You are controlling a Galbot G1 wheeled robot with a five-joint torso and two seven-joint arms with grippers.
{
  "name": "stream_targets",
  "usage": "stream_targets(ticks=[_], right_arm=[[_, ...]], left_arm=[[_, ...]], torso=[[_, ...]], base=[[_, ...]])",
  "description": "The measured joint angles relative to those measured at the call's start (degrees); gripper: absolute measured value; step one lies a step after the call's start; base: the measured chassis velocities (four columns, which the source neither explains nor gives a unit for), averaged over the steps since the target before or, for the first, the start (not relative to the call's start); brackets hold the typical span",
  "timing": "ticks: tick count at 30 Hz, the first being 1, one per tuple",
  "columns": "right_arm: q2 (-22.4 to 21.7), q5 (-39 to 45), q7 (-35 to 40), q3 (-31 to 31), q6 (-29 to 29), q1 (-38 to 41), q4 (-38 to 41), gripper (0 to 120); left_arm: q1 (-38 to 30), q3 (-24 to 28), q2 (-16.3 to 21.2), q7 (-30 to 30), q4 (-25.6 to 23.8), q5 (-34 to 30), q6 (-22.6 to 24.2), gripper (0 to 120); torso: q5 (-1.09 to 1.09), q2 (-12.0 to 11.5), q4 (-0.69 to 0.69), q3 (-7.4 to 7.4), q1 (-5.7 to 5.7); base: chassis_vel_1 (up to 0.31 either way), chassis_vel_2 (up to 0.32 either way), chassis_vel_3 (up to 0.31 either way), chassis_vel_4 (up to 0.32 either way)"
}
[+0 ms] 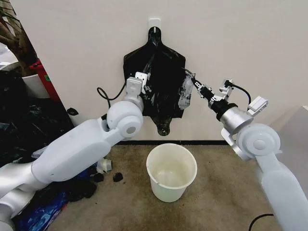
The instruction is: Place the garbage bag over the trash bin.
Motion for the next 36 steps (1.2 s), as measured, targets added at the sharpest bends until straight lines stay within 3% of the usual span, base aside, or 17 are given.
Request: stream_targets(ticks=[8, 15, 22, 23, 24, 28, 32, 36], right_arm=[[-0.6, 0.0, 0.7, 1.6, 0.4, -4.0, 3.1, 0], [0.2, -1.0, 1.0, 2.9, 0.4, -9.4, 6.7, 0], [-0.7, 0.9, 2.8, 6.1, 0.6, -12.0, 12.7, 0], [-2.0, 2.2, 3.1, 8.0, 0.6, -13.2, 15.2, 0], [-2.8, 3.1, 3.3, 9.3, 0.5, -13.8, 16.6, 0], [-5.0, 7.4, 4.7, 13.4, 0.3, -15.6, 19.8, 0], [-6.6, 10.5, 5.1, 17.7, 0.2, -17.4, 20.3, 0], [-8.2, 16.4, 5.5, 26.9, 0.0, -21.9, 20.4, 0]], left_arm=[[6.4, -7.5, 4.7, 3.0, -4.6, -2.5, -1.5, 0], [18.7, -14.4, 8.5, 4.5, -10.6, -3.6, -1.0, 0], [28.3, -22.7, 13.2, 14.5, -16.2, -2.9, -4.5, 0], [31.8, -26.0, 15.7, 21.1, -18.2, -1.8, -7.4, 0], [33.2, -26.9, 16.9, 23.9, -19.1, -1.6, -9.2, 0], [35.6, -27.6, 19.0, 30.3, -21.4, -1.9, -13.0, 0], [35.8, -27.6, 20.0, 32.1, -23.5, -4.2, -15.0, 0], [35.8, -27.6, 21.1, 32.8, -26.9, -8.9, -17.3, 0]], torso=[[0.01, 0.0, 0.01, 0.0, 0.0], [-0.01, 0.0, 0.01, 0.0, 0.0], [-0.01, 0.0, 0.02, -0.01, 0.0], [0.0, 0.0, 0.03, -0.01, 0.0], [0.0, 0.0, 0.03, -0.01, 0.0], [-0.01, 0.0, 0.01, -0.01, -0.01], [0.0, 0.0, 0.0, 0.0, 0.0], [0.01, 0.0, -0.01, 0.0, 0.0]], base=[[0.0, 0.0, 0.0, 0.0], [0.0, 0.0, 0.0, 0.0], [0.0, 0.0, 0.0, 0.0], [0.0, 0.0, 0.0, 0.0], [0.0, 0.0, 0.0, 0.0], [0.0, 0.0, 0.0, 0.0], [0.0, 0.0, 0.0, 0.0], [0.0, 0.0, 0.0, 0.0]])
